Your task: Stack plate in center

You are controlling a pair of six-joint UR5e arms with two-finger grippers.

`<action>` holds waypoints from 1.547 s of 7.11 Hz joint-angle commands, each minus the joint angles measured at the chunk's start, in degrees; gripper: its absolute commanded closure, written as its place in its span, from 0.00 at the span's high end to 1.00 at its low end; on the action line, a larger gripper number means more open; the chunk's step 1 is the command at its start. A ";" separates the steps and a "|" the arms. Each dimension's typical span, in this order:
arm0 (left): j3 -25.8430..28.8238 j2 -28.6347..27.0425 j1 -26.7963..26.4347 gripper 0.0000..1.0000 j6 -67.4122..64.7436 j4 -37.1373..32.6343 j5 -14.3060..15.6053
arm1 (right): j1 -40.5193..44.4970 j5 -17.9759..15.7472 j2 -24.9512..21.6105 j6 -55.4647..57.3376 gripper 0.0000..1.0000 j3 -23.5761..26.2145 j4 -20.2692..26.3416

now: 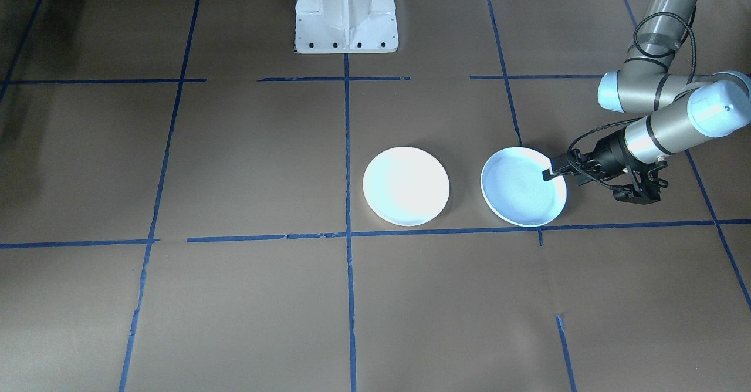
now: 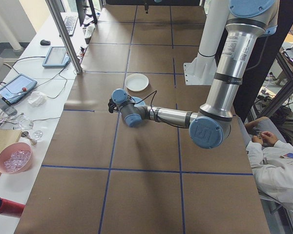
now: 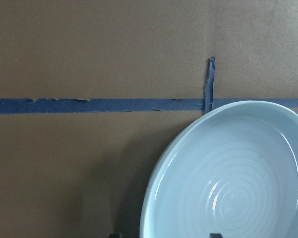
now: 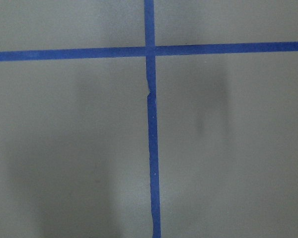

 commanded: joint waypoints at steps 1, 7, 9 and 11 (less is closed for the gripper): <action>-0.42 -5.09 1.13 1.00 -8.30 -1.32 2.42 | 0.04 0.00 0.00 0.00 1.00 0.00 0.00; -0.07 -12.42 13.53 1.00 -22.32 -1.31 12.64 | 0.04 0.00 0.00 0.00 1.00 0.00 0.00; 0.54 -13.03 15.29 0.96 -22.23 -0.88 12.73 | 0.03 0.00 0.00 0.00 1.00 0.00 0.00; 1.07 -13.12 15.82 0.83 -22.23 -0.79 12.81 | -0.05 0.00 0.00 0.00 1.00 0.00 0.00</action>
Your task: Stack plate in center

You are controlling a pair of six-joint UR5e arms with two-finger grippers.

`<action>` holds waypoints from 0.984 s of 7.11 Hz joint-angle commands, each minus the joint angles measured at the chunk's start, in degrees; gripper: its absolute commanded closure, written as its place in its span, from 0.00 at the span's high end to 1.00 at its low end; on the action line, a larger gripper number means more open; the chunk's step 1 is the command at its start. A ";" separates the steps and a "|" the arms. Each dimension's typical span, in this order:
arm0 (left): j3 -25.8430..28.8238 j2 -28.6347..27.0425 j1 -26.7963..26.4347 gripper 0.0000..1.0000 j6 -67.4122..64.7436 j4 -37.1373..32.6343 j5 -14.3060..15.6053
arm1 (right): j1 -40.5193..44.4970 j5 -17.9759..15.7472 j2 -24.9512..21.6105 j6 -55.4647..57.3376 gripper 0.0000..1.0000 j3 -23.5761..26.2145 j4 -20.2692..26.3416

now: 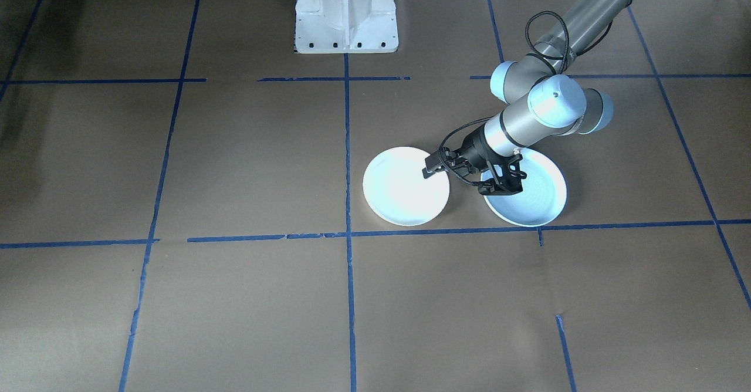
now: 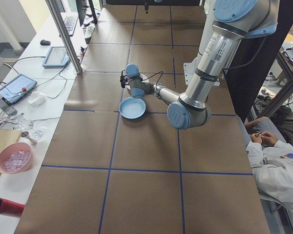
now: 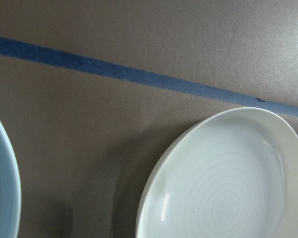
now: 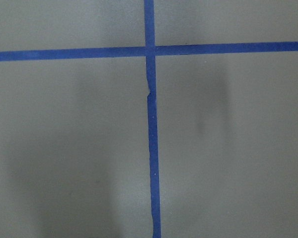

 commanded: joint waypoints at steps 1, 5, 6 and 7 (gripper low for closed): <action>0.68 -0.19 0.31 0.74 0.09 0.15 0.03 | 0.06 0.00 0.00 0.00 1.00 0.00 0.00; 1.13 -0.19 0.31 0.33 0.36 0.15 0.03 | -0.02 0.00 0.00 0.00 1.00 0.00 0.00; 1.13 -0.10 0.31 0.23 0.36 0.15 0.03 | 0.06 0.00 0.00 0.00 1.00 0.00 0.00; 1.13 -0.10 0.31 0.00 0.36 0.15 0.03 | -0.02 0.00 0.00 0.00 1.00 0.00 0.00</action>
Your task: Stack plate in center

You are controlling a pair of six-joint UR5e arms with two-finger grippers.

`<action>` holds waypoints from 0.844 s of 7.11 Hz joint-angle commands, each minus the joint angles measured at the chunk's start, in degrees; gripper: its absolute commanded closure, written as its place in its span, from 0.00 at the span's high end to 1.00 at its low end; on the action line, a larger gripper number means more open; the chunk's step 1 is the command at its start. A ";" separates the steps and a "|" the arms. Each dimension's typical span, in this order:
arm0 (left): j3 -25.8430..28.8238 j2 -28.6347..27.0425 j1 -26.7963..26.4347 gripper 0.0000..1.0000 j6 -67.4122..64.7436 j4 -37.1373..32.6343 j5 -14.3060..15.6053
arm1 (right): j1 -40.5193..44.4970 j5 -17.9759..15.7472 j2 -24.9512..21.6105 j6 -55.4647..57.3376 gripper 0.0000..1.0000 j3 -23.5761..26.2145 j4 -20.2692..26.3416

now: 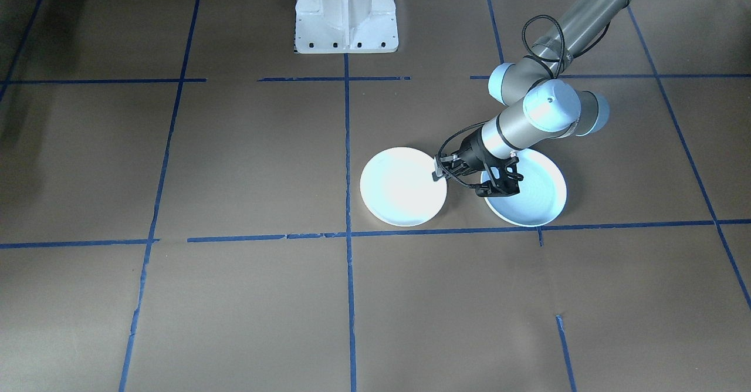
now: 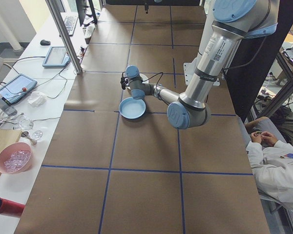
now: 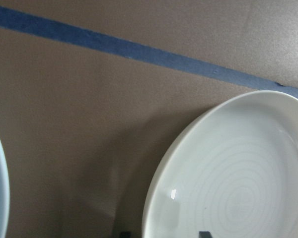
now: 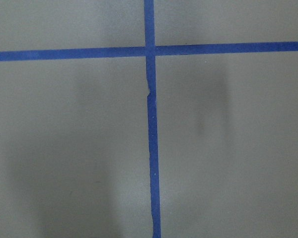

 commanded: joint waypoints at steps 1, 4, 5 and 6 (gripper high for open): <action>-0.06 0.03 -0.26 0.00 -0.07 -0.09 -0.09 | -0.04 0.00 0.00 0.00 1.00 0.00 0.00; -2.69 1.08 -5.69 0.00 0.36 0.00 -0.97 | -0.04 0.00 0.00 0.00 1.00 0.00 0.00; -4.00 3.26 -7.98 0.00 1.76 0.35 -1.05 | 0.05 0.00 0.00 0.00 1.00 0.00 0.00; -5.32 5.45 -11.30 0.00 8.56 3.48 -4.54 | 0.05 0.00 0.00 0.00 1.00 0.00 0.00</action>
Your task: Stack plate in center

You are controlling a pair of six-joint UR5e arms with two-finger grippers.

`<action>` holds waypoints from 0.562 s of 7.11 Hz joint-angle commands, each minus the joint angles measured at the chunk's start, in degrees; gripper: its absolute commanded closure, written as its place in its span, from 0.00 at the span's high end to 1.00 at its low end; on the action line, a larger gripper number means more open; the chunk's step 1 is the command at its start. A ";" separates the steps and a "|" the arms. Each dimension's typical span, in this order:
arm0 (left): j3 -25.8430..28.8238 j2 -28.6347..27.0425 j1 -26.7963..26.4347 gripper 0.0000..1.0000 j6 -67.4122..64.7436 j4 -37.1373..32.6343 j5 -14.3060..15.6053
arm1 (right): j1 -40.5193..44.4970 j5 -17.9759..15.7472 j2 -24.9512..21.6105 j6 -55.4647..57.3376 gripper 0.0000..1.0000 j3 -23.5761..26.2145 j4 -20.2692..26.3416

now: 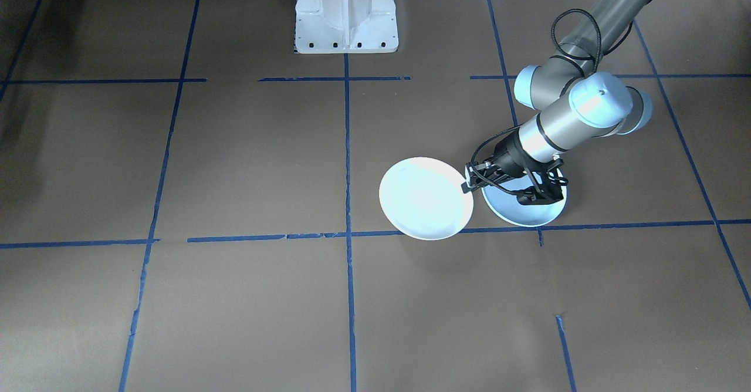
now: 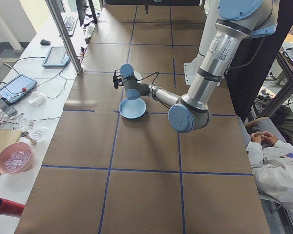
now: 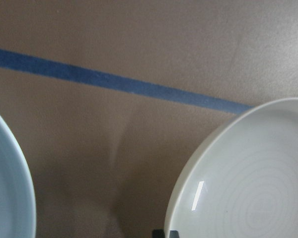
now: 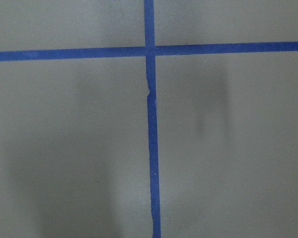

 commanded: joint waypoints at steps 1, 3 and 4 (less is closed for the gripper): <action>-3.02 4.74 -5.98 0.00 12.25 5.78 -4.14 | 0.03 0.00 0.00 0.00 1.00 0.00 0.00; -5.75 9.67 -9.85 0.00 24.47 12.80 -4.85 | 0.03 0.00 0.00 0.00 1.00 0.00 0.00; -5.76 10.65 -10.48 0.00 27.40 14.32 -5.03 | -0.05 0.00 0.00 0.00 1.00 0.00 0.00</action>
